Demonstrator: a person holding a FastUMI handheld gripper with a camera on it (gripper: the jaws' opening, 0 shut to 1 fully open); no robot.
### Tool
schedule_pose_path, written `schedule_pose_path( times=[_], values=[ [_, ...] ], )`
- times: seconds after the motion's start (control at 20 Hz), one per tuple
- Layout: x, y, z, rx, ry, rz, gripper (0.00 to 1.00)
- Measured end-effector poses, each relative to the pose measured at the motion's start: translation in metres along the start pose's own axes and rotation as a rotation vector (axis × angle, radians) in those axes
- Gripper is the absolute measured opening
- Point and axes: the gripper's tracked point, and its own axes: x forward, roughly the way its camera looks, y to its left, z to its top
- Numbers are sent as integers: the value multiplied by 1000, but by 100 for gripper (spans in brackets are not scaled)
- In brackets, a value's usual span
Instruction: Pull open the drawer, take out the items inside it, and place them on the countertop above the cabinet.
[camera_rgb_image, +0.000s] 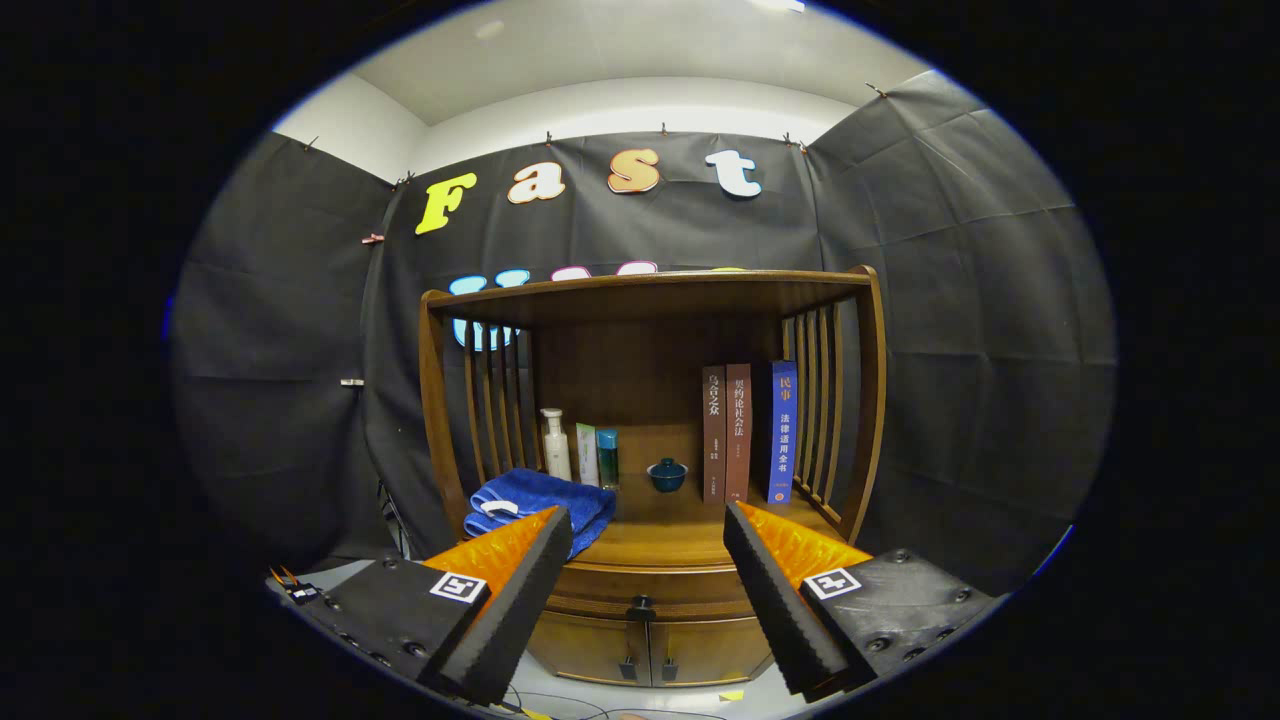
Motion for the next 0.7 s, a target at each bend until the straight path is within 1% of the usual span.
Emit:
schedule_pose_path(
  times=[0.35, 0.7],
  values=[
    [7, -3, -17, 0, 18, 1, 99],
    [27, -3, -61, 4, 93, -5, 99]
  ],
)
